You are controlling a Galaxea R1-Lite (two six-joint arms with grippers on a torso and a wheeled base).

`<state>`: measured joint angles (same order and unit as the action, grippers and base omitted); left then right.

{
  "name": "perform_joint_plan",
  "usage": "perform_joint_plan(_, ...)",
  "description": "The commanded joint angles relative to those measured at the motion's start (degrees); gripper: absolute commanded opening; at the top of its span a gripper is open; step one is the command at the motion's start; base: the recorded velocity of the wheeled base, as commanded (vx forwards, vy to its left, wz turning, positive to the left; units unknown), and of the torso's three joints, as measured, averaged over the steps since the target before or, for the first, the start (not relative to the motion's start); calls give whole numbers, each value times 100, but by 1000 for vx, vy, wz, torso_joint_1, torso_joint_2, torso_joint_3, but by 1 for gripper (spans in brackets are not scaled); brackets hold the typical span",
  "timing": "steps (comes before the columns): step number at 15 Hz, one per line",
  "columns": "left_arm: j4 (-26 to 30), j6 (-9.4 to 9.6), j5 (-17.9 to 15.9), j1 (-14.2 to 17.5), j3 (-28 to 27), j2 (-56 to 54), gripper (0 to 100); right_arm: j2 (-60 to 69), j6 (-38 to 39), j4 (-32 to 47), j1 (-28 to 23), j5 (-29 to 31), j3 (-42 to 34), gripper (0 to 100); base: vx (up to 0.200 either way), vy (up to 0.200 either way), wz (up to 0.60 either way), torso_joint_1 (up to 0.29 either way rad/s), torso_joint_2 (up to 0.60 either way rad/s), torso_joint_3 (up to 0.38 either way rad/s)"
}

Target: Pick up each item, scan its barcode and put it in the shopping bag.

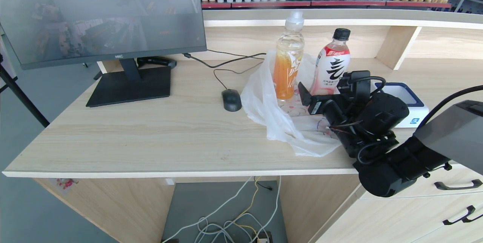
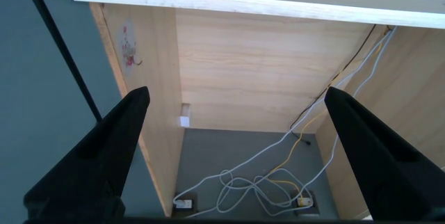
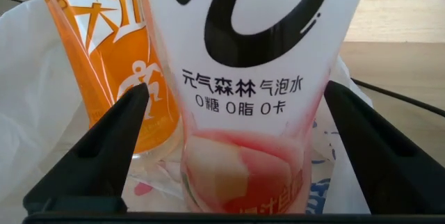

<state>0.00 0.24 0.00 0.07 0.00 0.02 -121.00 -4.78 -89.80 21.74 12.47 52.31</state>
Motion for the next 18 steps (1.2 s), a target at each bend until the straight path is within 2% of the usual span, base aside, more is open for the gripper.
perform_joint_plan(1, 0, 2, 0, 1, 0, -2, 100, 358, -14, -20, 59, 1, -81, 100, 0, 0, 0, 0, 0, 0)
perform_joint_plan(5, 0, 2, 0, -7, 0, -2, 100, 1439, -14, -20, 138, 10, -924, 100, 0, 0, 0, 0, 0, 0)
perform_joint_plan(8, 0, 2, 9, 1, 0, -2, 100, 2432, -14, -20, 147, 10, -1830, 100, 0, 0, 0, 0, 0, 0)
perform_joint_plan(9, 0, 2, 0, 1, 0, -2, 100, 2925, -6, -20, 156, 10, -2445, 100, 0, 0, 0, 0, 0, 0)
perform_joint_plan(10, 0, 2, 0, 1, 0, -2, 100, 3197, -6, -20, 173, 1, -2752, 100, 0, 0, 0, 0, 0, 0)
perform_joint_plan(11, 0, 2, 0, 1, 0, -2, 100, 3865, -6, -20, 226, 1, -3596, 100, 0, 0, 0, 0, 0, 0)
perform_joint_plan(12, 0, 2, 9, -7, 0, -2, 100, 4287, -6, -20, 217, 10, -4097, 100, 0, 0, 0, 0, 0, 0)
perform_joint_plan(14, 0, 2, 0, 1, 0, -2, 100, 5157, -23, -20, 217, 10, -5038, 100, 0, 0, 0, 0, 0, 0)
perform_joint_plan(15, 0, 2, 0, 1, 0, -2, 100, 5728, -23, 6, 217, 27, -5231, 100, 0, 0, 0, 0, 0, 0)
perform_joint_plan(16, 0, 2, 0, 1, 0, -2, 100, 6238, -23, 568, 199, 36, -5213, 100, 0, 0, 0, 0, 0, 0)
perform_joint_plan(18, 0, 2, 9, 1, 0, -2, 100, 7372, 3, 2247, 217, -8, -5231, 100, 0, 0, 0, 0, 0, 0)
